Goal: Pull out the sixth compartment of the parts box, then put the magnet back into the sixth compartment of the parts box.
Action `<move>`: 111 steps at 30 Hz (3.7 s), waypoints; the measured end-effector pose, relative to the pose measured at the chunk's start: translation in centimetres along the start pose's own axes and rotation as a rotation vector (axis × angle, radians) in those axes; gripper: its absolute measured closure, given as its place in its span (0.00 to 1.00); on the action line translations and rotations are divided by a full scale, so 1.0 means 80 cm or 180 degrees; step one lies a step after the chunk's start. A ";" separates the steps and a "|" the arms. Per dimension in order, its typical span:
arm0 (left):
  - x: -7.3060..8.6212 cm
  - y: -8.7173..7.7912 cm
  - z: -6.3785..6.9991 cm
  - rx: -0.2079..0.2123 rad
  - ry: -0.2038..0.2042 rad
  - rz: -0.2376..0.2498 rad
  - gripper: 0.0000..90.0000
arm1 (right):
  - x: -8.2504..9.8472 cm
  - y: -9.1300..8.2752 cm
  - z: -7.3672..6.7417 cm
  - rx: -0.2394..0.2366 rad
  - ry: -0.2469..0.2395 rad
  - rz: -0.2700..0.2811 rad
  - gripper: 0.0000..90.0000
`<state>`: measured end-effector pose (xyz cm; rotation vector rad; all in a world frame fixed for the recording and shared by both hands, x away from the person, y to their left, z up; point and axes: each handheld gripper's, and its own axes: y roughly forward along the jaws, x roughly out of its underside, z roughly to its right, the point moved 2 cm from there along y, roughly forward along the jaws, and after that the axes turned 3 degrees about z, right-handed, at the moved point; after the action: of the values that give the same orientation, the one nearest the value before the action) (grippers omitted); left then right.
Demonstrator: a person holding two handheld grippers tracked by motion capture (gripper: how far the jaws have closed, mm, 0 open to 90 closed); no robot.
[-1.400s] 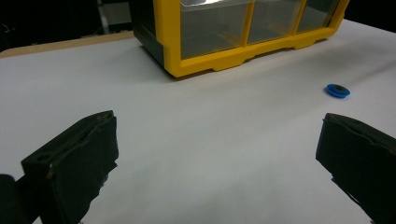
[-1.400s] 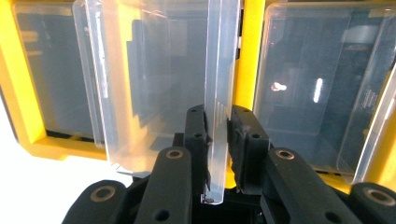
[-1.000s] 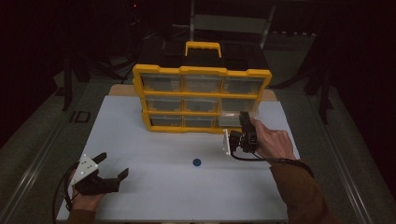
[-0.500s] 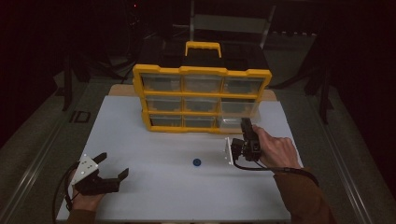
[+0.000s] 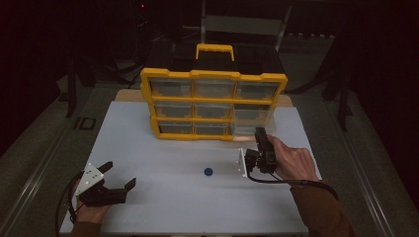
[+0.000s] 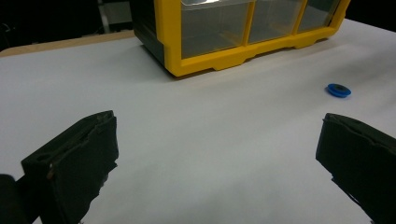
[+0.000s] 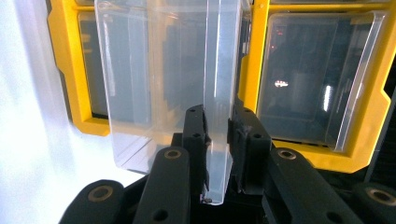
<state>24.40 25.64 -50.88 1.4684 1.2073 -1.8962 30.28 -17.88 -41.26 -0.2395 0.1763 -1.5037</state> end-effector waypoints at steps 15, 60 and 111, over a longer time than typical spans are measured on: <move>0.000 0.000 0.000 -0.0003 0.0000 -0.0002 0.00 | 0.003 0.000 -0.005 -0.0026 0.0286 0.0055 0.61; 0.000 0.000 0.000 -0.0003 -0.0003 -0.0002 0.00 | 0.000 -0.024 -0.042 -0.0652 0.1915 0.0375 0.17; 0.000 -0.002 0.000 -0.0002 -0.0005 0.0003 0.00 | -0.046 0.033 -0.050 -0.2994 0.2850 0.0580 0.20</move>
<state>24.28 25.74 -50.83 1.4666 1.2059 -1.8959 31.56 -14.26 -45.90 -0.2630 1.5869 -1.1572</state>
